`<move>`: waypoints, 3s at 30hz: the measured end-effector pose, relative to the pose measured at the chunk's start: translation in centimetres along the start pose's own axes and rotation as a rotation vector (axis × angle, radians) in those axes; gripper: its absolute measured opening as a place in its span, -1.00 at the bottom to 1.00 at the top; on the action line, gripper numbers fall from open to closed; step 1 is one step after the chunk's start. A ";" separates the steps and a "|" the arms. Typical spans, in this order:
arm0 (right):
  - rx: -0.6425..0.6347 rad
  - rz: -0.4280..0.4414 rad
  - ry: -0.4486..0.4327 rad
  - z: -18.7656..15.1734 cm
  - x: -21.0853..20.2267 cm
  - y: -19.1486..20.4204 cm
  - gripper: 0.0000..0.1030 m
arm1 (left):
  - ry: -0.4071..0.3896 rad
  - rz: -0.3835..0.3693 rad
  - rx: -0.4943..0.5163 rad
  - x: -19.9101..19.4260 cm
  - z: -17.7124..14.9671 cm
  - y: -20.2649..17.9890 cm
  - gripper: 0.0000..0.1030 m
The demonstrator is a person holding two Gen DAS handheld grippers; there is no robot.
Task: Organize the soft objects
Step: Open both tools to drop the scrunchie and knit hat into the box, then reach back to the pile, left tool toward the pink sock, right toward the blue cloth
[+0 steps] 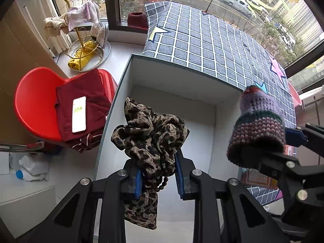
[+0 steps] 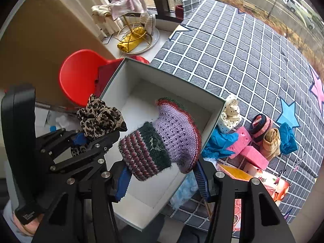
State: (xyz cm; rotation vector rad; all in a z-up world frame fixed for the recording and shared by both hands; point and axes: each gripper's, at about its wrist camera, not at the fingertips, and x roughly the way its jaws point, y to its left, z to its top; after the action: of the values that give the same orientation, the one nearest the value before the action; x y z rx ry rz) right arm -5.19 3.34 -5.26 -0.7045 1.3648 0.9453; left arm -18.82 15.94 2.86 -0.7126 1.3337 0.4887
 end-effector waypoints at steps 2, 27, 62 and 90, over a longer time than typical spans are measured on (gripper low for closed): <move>0.018 0.004 0.004 0.3 0.3 -0.3 0.09 | 0.011 0.000 -0.012 0.5 0.1 0.1 -0.44; -0.007 0.075 -0.049 0.6 0.0 -0.4 1.00 | -0.052 -0.094 -0.054 0.0 -1.7 0.0 0.99; 0.483 0.026 -0.153 -8.3 -8.1 -16.7 1.00 | 0.053 0.022 0.194 -2.4 0.9 -10.5 0.99; 0.588 -0.063 0.040 -5.0 3.9 -34.1 1.00 | 0.186 0.285 0.313 10.0 11.3 -25.4 0.99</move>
State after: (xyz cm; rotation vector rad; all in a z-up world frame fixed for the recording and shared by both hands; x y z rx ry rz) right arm 22.04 -16.57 -13.29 -0.3137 1.5464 0.4395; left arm 8.51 5.43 -1.35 -0.3150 1.6539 0.4322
